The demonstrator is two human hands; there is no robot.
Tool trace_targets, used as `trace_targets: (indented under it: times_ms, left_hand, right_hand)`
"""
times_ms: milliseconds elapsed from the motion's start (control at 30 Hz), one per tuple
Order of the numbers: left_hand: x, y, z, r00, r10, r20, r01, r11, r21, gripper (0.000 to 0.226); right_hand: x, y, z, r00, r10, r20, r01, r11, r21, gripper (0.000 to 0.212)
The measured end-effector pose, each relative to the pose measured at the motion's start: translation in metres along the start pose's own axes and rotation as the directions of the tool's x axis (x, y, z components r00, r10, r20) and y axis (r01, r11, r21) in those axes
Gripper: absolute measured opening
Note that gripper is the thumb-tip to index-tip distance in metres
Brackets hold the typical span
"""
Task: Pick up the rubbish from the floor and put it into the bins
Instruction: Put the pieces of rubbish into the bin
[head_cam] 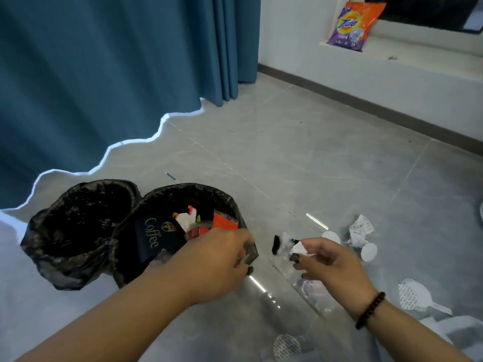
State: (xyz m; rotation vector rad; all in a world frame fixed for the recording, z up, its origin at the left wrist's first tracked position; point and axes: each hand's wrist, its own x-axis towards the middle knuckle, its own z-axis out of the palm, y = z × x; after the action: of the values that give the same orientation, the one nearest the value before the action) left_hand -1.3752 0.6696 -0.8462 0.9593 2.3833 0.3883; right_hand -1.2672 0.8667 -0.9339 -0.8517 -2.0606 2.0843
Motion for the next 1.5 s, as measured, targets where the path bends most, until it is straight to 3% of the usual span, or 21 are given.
trace_targets:
  times_ms: [100,167,267,367,500,600,700,933,1167,1233,1433,1500]
  left_hand:
    - [-0.007,0.009,0.005,0.998,0.028,0.063,-0.014,0.977,-0.211,0.066]
    - [-0.01,0.009,0.009,0.998,0.007,0.064,0.016,0.936,-0.353,0.069]
    - [-0.011,0.004,0.011,0.998,-0.048,0.033,0.058,0.8,-0.598,0.058]
    - [-0.01,0.001,0.006,0.988,-0.147,-0.039,0.078,0.713,-0.697,0.042]
    - [-0.01,-0.009,-0.014,0.937,-0.268,-0.225,0.067,0.768,-0.637,0.017]
    - [-0.01,-0.036,-0.035,0.824,-0.409,-0.393,0.104,0.79,-0.604,0.013]
    - [-0.013,-0.062,-0.042,0.749,-0.394,-0.532,0.226,0.908,-0.354,0.014]
    - [-0.013,-0.091,-0.025,0.858,-0.273,-0.435,0.247,0.962,-0.117,0.019]
    - [-0.001,-0.101,-0.031,0.81,-0.316,-0.495,0.227,0.946,-0.231,0.025]
    - [0.003,-0.102,-0.033,0.813,-0.31,-0.492,0.225,0.948,-0.226,0.029]
    - [0.01,-0.102,-0.04,0.844,-0.288,-0.452,0.244,0.958,-0.153,0.033]
    - [0.01,-0.099,-0.041,0.848,-0.27,-0.455,0.239,0.963,-0.126,0.033]
  right_hand:
    - [-0.022,-0.023,0.0,0.993,-0.031,0.115,0.013,0.988,0.152,0.024]
    - [-0.026,-0.034,0.009,0.983,-0.083,0.161,0.045,0.974,0.224,0.022]
    - [-0.023,-0.041,0.026,0.971,-0.167,0.169,0.123,0.962,0.245,0.021]
    - [-0.021,-0.042,0.036,0.968,-0.19,0.163,0.14,0.951,0.275,0.025]
    - [-0.024,-0.038,0.042,0.97,-0.155,0.188,0.113,0.97,0.213,0.034]
    - [-0.021,-0.034,0.042,0.98,-0.117,0.162,0.101,0.989,0.104,0.035]
    - [-0.019,-0.027,0.039,0.987,-0.039,0.153,0.036,0.999,0.021,0.028]
    - [-0.017,0.003,0.036,0.983,0.045,0.18,0.009,0.958,-0.286,0.023]
    - [-0.02,0.025,0.026,0.969,0.05,0.24,0.074,0.873,-0.482,0.03]
    - [-0.02,0.032,0.023,0.97,0.06,0.234,0.083,0.827,-0.556,0.039]
    - [-0.014,0.047,0.022,0.932,0.131,0.338,0.191,0.614,-0.766,0.02]
    - [-0.012,0.058,0.021,0.923,0.174,0.344,0.207,0.528,-0.824,0.024]
